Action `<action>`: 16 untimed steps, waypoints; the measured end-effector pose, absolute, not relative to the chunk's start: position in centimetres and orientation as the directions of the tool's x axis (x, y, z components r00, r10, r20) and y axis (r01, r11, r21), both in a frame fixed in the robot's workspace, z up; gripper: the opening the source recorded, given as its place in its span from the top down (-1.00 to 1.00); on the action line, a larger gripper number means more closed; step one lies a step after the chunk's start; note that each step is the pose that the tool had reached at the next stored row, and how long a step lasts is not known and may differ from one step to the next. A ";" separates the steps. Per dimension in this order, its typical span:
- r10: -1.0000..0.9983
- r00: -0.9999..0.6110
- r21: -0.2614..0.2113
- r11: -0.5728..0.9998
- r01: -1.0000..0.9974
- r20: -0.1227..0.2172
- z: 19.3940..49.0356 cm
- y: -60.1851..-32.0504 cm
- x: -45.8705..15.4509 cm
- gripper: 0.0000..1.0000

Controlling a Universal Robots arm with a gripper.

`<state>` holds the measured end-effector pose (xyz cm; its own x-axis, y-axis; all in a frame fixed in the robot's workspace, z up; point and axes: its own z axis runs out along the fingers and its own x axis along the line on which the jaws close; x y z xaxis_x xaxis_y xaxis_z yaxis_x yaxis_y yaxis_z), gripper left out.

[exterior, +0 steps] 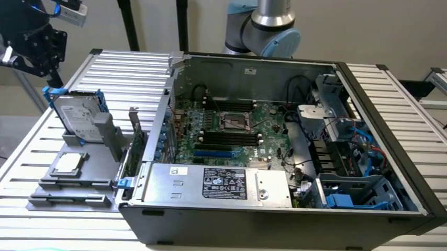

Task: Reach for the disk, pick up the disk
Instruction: 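Pick up the disk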

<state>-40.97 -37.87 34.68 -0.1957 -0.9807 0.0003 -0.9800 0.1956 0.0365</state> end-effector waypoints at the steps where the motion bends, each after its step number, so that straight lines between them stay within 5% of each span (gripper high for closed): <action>1: -0.983 -0.184 0.036 0.184 -0.982 0.000 34.7 -37.8 -41.0 0.79; 16: -0.995 -0.103 0.031 0.103 -0.994 0.000 34.7 -37.2 -41.9 0.79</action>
<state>-41.93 -37.20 34.68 -0.1030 -0.9947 -0.0002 -0.9942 0.1029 0.0314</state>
